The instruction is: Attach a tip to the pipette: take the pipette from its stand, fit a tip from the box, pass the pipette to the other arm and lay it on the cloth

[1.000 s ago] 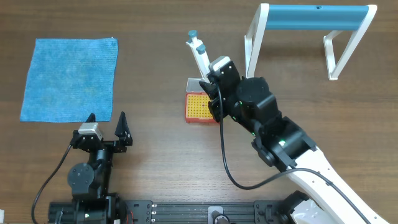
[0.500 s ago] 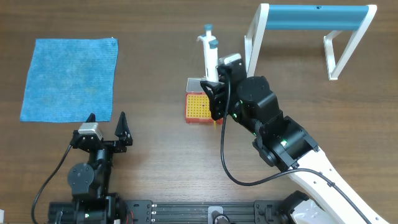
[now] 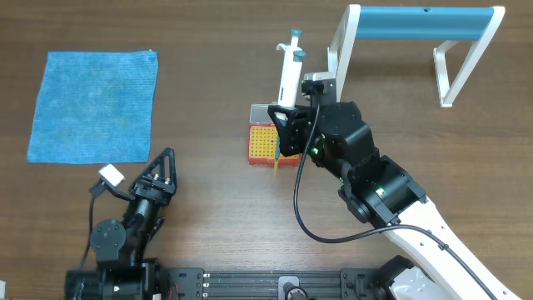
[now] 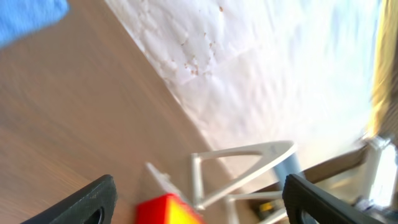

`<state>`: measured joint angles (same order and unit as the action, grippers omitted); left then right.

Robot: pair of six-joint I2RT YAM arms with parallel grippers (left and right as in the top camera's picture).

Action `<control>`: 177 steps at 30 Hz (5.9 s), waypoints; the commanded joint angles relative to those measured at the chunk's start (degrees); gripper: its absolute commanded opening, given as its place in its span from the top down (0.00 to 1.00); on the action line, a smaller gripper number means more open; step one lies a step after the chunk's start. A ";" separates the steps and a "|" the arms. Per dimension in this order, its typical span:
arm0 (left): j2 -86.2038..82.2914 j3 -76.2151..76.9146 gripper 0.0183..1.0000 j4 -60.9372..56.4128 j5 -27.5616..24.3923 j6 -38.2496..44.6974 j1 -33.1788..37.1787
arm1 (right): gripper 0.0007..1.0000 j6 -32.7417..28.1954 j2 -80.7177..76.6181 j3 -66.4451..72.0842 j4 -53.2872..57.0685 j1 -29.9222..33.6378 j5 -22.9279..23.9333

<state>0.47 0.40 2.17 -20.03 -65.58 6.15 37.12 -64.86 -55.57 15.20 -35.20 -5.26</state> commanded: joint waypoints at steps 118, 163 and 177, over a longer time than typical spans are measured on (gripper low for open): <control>151.95 144.17 0.99 76.39 23.50 80.89 16.39 | 0.18 7.45 -2.75 -0.63 29.24 24.24 -14.84; 154.29 144.12 0.09 75.30 19.37 77.81 16.28 | 0.18 7.74 -2.75 -0.63 26.05 24.28 -13.20; 145.76 152.32 0.09 92.87 26.47 75.78 16.17 | 0.18 8.09 -2.75 -0.63 24.50 24.28 -13.18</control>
<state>153.29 147.70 92.33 4.54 11.97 22.52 44.60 -68.34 -55.81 40.49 -10.85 -19.51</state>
